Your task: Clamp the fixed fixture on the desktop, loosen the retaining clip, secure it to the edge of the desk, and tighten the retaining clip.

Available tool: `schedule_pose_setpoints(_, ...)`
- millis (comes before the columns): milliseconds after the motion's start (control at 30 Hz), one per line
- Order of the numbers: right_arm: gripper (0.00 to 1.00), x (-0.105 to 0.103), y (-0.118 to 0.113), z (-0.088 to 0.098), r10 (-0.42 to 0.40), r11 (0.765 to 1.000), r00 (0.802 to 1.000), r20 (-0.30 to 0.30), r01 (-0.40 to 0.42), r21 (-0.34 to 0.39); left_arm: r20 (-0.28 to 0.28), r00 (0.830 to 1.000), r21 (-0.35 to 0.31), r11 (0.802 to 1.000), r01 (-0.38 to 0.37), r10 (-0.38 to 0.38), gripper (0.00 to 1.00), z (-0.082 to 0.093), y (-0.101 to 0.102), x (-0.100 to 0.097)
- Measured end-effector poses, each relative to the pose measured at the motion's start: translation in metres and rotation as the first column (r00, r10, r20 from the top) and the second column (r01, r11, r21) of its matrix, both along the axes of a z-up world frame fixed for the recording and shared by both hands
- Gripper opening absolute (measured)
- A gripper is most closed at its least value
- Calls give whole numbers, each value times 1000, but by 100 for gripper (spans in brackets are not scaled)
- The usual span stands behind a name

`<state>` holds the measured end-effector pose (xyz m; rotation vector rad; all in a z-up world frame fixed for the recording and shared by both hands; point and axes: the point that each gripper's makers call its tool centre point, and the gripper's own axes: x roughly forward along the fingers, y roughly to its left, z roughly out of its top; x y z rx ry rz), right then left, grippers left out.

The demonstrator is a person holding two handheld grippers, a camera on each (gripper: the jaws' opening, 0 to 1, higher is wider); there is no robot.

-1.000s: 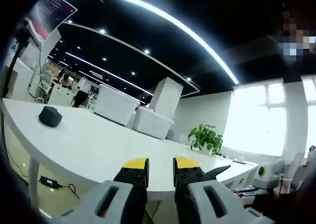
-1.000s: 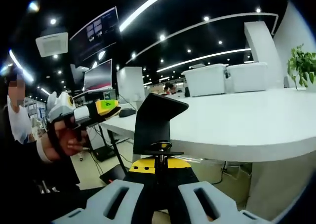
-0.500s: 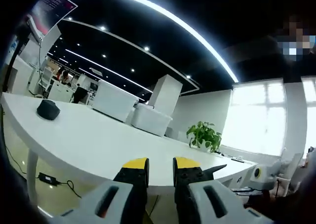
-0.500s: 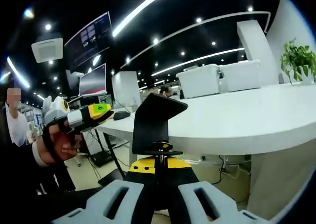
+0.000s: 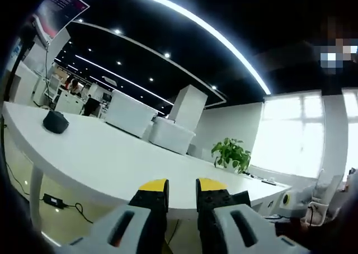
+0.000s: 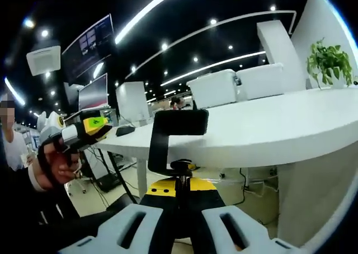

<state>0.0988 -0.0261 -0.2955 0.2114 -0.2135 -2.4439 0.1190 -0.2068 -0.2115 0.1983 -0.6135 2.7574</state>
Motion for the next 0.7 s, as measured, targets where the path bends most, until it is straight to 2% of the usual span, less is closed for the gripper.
schedule_pose_setpoints(133, 2, -4, 1, -4, -11, 1000, 1000, 12, 11, -3, 8, 1000, 2, 1000, 6, -6, 19, -3, 2, 0)
schedule_pose_setpoints(467, 3, -6, 7, -6, -47, 999, 999, -8, 47, -19, 8, 1000, 7, 1000, 17, -17, 19, -4, 6, 2)
schedule_pose_setpoints(700, 4, -15, 12, -17, -70, 997, 997, 21, 71, -42, 13, 1000, 9, 1000, 26, -26, 19, -7, 10, 2)
